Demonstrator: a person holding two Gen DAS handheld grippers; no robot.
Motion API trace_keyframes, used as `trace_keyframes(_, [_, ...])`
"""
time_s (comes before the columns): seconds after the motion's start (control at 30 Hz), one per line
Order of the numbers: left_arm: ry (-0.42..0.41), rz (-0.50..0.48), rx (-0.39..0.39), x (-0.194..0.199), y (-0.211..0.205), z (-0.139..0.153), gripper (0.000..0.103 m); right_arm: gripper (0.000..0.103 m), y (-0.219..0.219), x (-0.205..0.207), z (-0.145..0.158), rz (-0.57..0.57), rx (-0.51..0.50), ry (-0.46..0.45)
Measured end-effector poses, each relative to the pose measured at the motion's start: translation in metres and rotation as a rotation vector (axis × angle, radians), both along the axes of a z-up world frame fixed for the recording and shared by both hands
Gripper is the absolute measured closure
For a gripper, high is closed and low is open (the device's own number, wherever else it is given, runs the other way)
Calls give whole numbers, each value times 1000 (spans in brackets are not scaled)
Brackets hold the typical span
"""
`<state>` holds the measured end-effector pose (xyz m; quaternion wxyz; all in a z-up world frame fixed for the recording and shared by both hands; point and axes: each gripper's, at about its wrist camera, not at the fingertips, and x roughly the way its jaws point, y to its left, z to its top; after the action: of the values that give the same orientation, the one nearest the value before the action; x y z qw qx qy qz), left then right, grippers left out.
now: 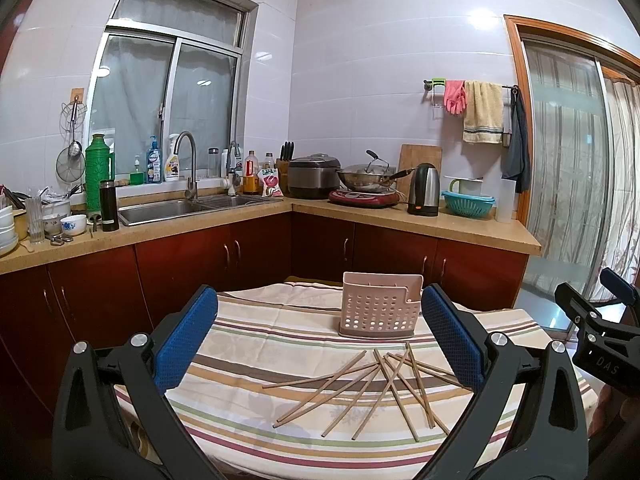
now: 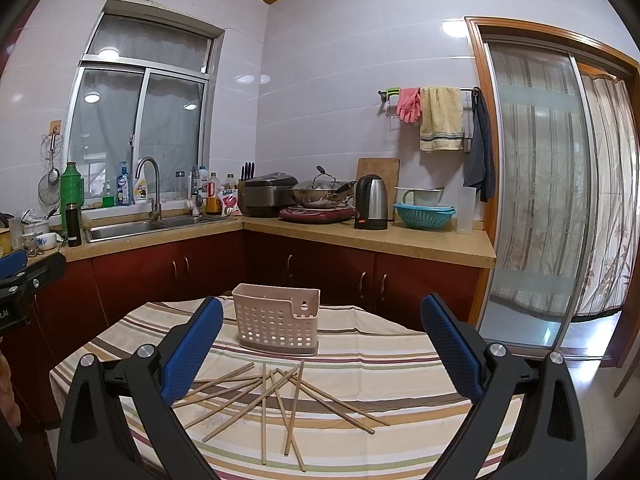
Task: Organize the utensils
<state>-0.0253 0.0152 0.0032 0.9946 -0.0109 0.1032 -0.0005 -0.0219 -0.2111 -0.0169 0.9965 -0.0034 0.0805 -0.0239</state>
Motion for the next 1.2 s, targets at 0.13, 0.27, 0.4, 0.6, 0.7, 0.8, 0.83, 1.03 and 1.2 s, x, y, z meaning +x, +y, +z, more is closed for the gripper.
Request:
trace_keyframes(0.13, [-1, 0, 3, 0, 1, 0, 4, 6, 1, 0, 0, 0, -1, -1])
trace_keyframes(0.27, [6, 3, -3, 3, 5, -4, 4, 6, 1, 2, -4, 4, -2, 3])
trace_keyframes(0.4, [27, 9, -1, 13, 10, -18, 4, 6, -5, 14, -17, 19, 6, 33])
trace_keyframes(0.6, [103, 8, 16, 44, 11, -49, 4, 6, -10, 36, -51, 34, 20, 106])
trace_keyframes(0.7, [138, 7, 22, 59, 12, -71, 4, 6, -13, 46, -73, 29, 30, 131])
trace_keyframes(0.8, [174, 10, 34, 73, 14, -94, 4, 6, -12, 55, -96, 33, 23, 159])
trace_keyframes(0.83, [184, 9, 35, 77, 15, -102, 4, 7, -11, 57, -104, 35, 17, 169])
trace_keyframes(1.03, [213, 17, 58, 92, 15, -138, 4, 8, -1, 68, -143, 83, 3, 239])
trace_keyframes(1.2, [234, 12, 78, 100, 14, -165, 4, 38, 7, 79, -170, 130, -12, 313])
